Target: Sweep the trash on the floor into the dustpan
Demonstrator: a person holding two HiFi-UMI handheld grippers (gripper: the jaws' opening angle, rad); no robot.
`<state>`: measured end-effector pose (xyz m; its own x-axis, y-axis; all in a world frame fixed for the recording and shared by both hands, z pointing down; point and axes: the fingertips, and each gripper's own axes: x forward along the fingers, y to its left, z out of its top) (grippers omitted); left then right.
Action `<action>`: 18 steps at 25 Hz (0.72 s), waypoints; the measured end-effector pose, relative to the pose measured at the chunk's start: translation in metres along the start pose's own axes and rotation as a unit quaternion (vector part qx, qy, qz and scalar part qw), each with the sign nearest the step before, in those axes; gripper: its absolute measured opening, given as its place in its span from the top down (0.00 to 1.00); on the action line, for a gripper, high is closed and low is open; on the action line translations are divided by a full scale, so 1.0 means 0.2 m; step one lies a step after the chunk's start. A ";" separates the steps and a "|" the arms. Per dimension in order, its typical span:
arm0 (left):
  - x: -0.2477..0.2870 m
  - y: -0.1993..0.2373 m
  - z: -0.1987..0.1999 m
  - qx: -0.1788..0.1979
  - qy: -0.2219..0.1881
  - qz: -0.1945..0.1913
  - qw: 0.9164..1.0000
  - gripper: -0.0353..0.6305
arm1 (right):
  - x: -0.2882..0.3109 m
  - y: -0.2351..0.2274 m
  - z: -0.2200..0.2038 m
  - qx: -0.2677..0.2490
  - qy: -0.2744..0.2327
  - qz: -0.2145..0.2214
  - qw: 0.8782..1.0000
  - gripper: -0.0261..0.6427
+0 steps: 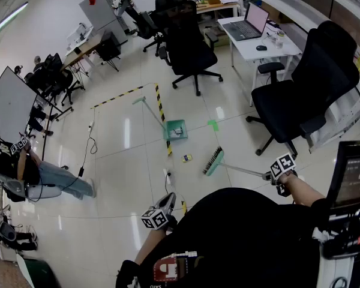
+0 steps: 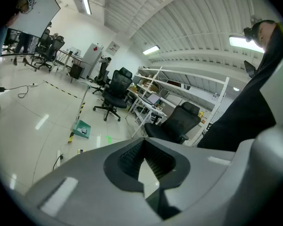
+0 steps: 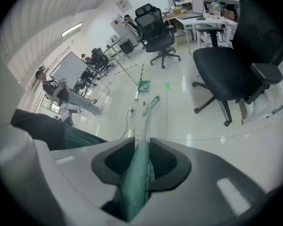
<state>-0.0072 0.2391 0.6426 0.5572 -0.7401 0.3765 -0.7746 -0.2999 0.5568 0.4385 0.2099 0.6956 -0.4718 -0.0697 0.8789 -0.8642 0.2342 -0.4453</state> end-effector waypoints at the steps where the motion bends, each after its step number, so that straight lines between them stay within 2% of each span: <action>1: 0.01 -0.01 -0.01 -0.001 0.000 0.000 1.000 0.95 | -0.01 -0.01 0.00 -0.001 0.001 0.001 1.000 0.82; 12: 0.14 -0.23 -0.10 -0.007 0.002 0.001 1.000 0.95 | -0.08 -0.12 0.03 -0.029 0.014 0.022 0.999 0.82; 18: 0.14 -0.22 -0.08 -0.007 0.010 0.011 1.000 0.95 | -0.01 -0.10 0.11 -0.043 0.028 0.029 0.998 0.82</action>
<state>0.0461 0.2406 0.6404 0.5457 -0.7344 0.4035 -0.7830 -0.2754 0.5577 0.4536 0.1831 0.6982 -0.5086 -0.0002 0.8610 -0.8162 0.3186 -0.4820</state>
